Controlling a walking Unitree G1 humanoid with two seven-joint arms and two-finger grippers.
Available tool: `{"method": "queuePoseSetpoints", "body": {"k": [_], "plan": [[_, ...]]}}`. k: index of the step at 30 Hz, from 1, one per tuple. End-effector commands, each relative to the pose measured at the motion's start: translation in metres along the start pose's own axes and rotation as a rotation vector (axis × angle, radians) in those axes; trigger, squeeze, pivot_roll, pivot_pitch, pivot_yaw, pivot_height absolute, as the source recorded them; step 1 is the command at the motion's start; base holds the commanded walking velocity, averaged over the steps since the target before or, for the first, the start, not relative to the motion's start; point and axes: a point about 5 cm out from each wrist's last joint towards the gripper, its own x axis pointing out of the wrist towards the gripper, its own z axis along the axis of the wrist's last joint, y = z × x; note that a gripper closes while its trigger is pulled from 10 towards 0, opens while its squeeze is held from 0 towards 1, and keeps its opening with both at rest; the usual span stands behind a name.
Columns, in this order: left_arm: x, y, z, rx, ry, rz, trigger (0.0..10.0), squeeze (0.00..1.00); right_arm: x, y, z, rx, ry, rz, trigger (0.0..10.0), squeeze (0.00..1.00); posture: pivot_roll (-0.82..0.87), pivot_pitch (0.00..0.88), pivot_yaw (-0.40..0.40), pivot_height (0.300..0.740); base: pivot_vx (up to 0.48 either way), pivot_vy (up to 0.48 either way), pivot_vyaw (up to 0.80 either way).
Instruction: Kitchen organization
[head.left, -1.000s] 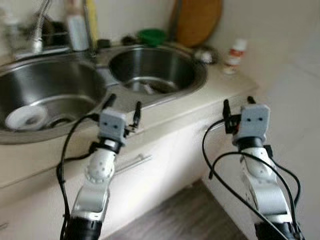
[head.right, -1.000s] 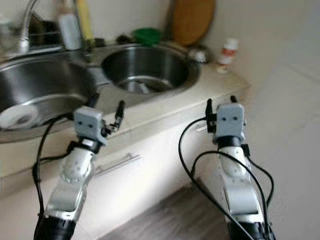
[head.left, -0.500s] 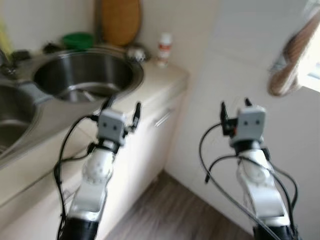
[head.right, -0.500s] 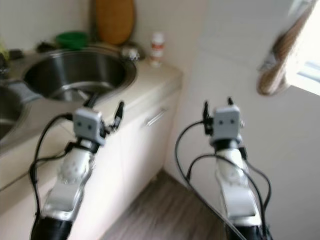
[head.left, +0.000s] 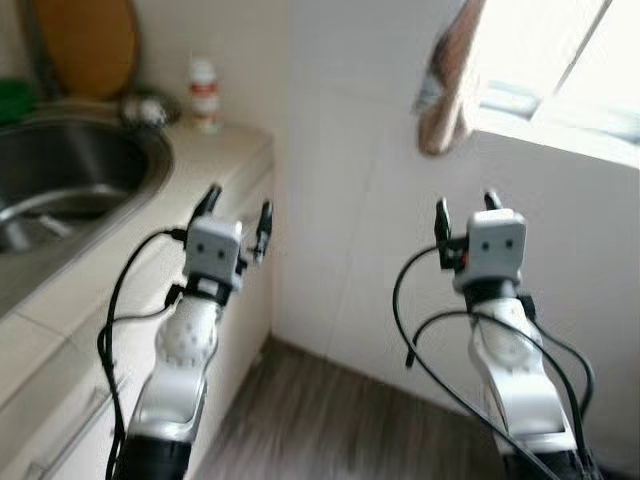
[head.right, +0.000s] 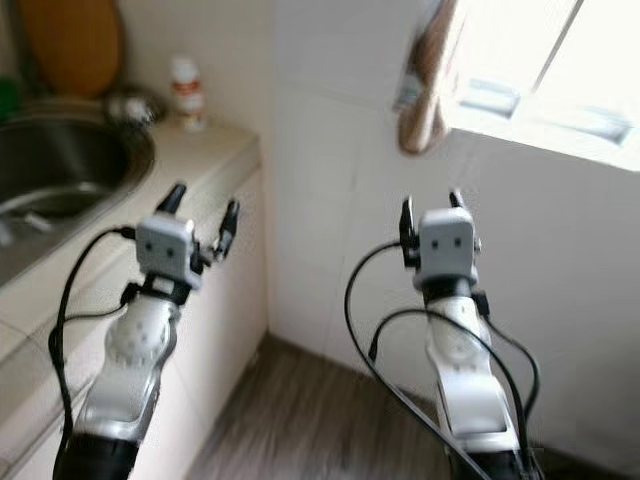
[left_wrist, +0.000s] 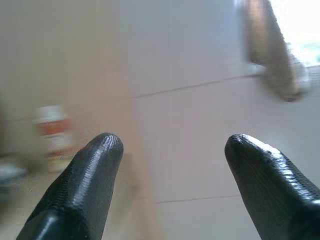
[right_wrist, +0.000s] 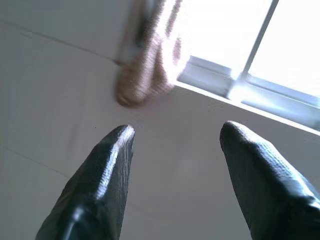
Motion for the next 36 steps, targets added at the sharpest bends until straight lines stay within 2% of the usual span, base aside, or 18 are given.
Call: {"method": "queuePoseSetpoints", "body": {"k": [1, 9, 16, 18, 20, 29, 36], "plan": [[0.0002, 0.0009, 0.0005, 0.021, -0.002, -0.013, 10.0, 0.0, 0.002, -0.0004, 0.0064, -0.001, -0.027, -0.013, 10.0, 0.0, -0.04, 0.0, -0.073, 0.74, 0.0, 0.0, -0.8], [0.0001, -0.0001, -0.0004, 0.026, 0.002, -0.019, 10.0, 0.0, 0.003, -0.0001, 0.0048, -0.023, -0.017, -0.011, 10.0, 0.0, -0.04, 0.0, -0.073, 0.74, 0.0, -0.153, -0.8], [-0.0002, -0.0011, -0.0008, 0.022, 0.005, -0.018, 10.0, 0.0, 0.0046, -0.0006, 0.0024, -0.033, -0.006, -0.011, 10.0, 0.0, -0.04, 0.0, -0.073, 0.74, 0.0, -0.424, 0.0], [-0.0004, -0.0012, -0.0007, 0.021, 0.004, -0.018, 10.0, 0.0, 0.0046, -0.0006, 0.002, -0.034, -0.004, -0.011, 10.0, 0.0, -0.04, 0.0, -0.074, 0.74, 0.0, -0.42, -0.8], [-0.0011, 0.0, 0.0, 0.0, -0.006, -0.006, 10.0, 0.0, 0.0048, 0.0, 0.002, -0.036, -0.004, -0.01, 10.0, 0.0, -0.04, 0.0, -0.074, 0.74, 0.0, 0.0, 0.0], [-0.0015, -0.0014, -0.0008, 0.001, -0.002, -0.012, 10.0, 0.0, 0.0054, -0.0019, 0.0017, -0.038, -0.002, -0.022, 10.0, 0.0, -0.04, 0.0, -0.072, 0.74, 0.0, 0.0, 0.0], [-0.0019, -0.0016, -0.0024, -0.018, 0.004, -0.01, 10.0, 0.0, 0.006, -0.0058, 0.0003, -0.054, 0.006, -0.054, 10.0, 0.0, -0.04, 0.0, -0.071, 0.74, 0.0, 0.0, -0.8]]}}
